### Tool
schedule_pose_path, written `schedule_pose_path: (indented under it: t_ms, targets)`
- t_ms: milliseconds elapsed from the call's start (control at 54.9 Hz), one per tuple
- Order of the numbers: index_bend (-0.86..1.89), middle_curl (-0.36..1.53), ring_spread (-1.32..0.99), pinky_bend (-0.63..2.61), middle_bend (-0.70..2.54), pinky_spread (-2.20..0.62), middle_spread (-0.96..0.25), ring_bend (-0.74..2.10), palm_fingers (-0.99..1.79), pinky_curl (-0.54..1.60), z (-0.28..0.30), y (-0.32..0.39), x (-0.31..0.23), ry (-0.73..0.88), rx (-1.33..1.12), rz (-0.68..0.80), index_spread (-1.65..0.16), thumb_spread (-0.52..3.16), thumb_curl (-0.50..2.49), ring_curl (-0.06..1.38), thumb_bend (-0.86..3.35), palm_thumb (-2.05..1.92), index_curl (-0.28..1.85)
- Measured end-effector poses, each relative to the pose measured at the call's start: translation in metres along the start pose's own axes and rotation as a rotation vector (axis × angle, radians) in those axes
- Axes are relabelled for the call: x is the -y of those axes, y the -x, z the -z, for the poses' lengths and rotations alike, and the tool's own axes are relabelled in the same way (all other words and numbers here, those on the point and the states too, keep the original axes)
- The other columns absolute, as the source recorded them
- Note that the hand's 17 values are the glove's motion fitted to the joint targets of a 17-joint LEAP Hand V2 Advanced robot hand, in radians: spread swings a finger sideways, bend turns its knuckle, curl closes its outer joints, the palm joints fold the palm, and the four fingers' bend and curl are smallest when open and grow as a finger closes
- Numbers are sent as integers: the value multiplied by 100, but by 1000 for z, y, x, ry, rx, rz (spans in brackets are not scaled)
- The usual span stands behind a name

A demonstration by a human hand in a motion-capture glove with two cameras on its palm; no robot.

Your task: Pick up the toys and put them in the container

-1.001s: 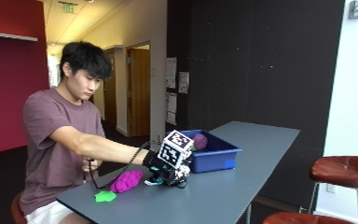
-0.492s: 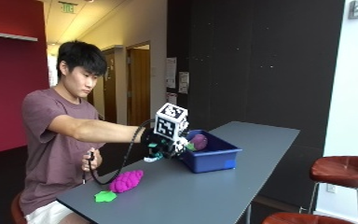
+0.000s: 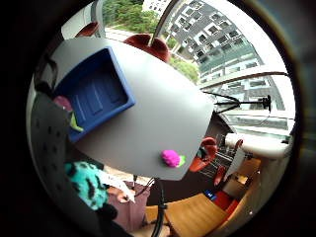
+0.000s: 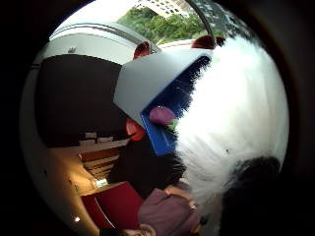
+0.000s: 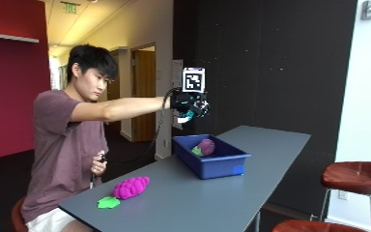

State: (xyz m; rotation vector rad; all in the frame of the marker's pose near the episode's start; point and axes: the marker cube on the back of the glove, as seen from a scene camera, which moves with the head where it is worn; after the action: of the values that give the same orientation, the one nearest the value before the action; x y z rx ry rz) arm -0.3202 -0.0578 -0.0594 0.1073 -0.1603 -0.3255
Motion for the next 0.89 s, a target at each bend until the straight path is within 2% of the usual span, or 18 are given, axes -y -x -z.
schedule_pose_path:
  t_ms: [36, 109, 200, 291, 364, 401, 437, 455, 473, 510, 546, 564, 601, 674, 892]
  targets:
    - [100, 114, -41, 121, 116, -40, -43, 155, 78, 56, -3, 8, 7, -4, -45, 17, -38, 25, 100, 73, 25, 75, 75]
    - [100, 116, -41, 122, 117, -40, -43, 157, 76, 57, -12, 40, 24, 0, 8, -55, -39, 23, 102, 74, 24, 74, 80]
    - [99, 117, -40, 124, 118, -40, -43, 158, 74, 58, -37, 54, 40, 15, -122, -4, -39, 20, 105, 75, 25, 75, 86]
    - [94, 117, -40, 130, 115, -40, -44, 158, 68, 59, -56, 85, 51, 39, -31, -15, -40, 21, 106, 74, 22, 72, 91]
    - [84, 116, -39, 136, 110, -39, -44, 158, 59, 60, -80, 97, 54, 92, -110, 29, -39, 26, 106, 74, 18, 69, 94]
    - [68, 115, -39, 144, 103, -39, -44, 159, 43, 62, -89, 105, 53, 118, -80, 120, -37, 38, 103, 74, 13, 63, 92]
    - [46, 111, -38, 146, 91, -39, -42, 156, 11, 62, -96, 107, 52, 126, -89, 171, -33, 57, 100, 73, 10, 54, 89]
    - [33, 107, -37, 149, 79, -37, -40, 147, -21, 63, -98, 107, 52, 119, -99, 165, -29, 63, 97, 72, 7, 48, 85]
    - [27, 103, -35, 148, 69, -36, -36, 139, -41, 63, -100, 108, 53, 105, -109, 150, -26, 69, 95, 70, 5, 45, 83]
    - [16, 98, -33, 141, 55, -32, -31, 124, -54, 59, -103, 113, 51, 72, -124, 157, -23, 79, 91, 66, 2, 41, 75]
    - [12, 90, -25, 129, 37, -23, -24, 99, -74, 54, -105, 116, 46, 46, -133, 229, -22, 87, 86, 58, -2, 35, 68]
    - [10, 88, -24, 126, 32, -22, -22, 94, -67, 54, -105, 114, 44, 36, -140, 261, -21, 91, 84, 57, -1, 35, 64]
    - [9, 82, -19, 115, 21, -17, -17, 78, -71, 50, -104, 106, 38, 14, -160, 301, -20, 98, 80, 51, -3, 31, 59]
    - [4, 71, -12, 103, 8, -11, -9, 59, -63, 44, -103, 94, 27, -1, -161, 313, -17, 108, 73, 43, -3, 27, 51]
    - [1, 47, -4, 85, 3, -3, 1, 38, -50, 37, -82, 46, -17, 32, -129, 316, -15, 124, 57, 35, -2, 20, 33]
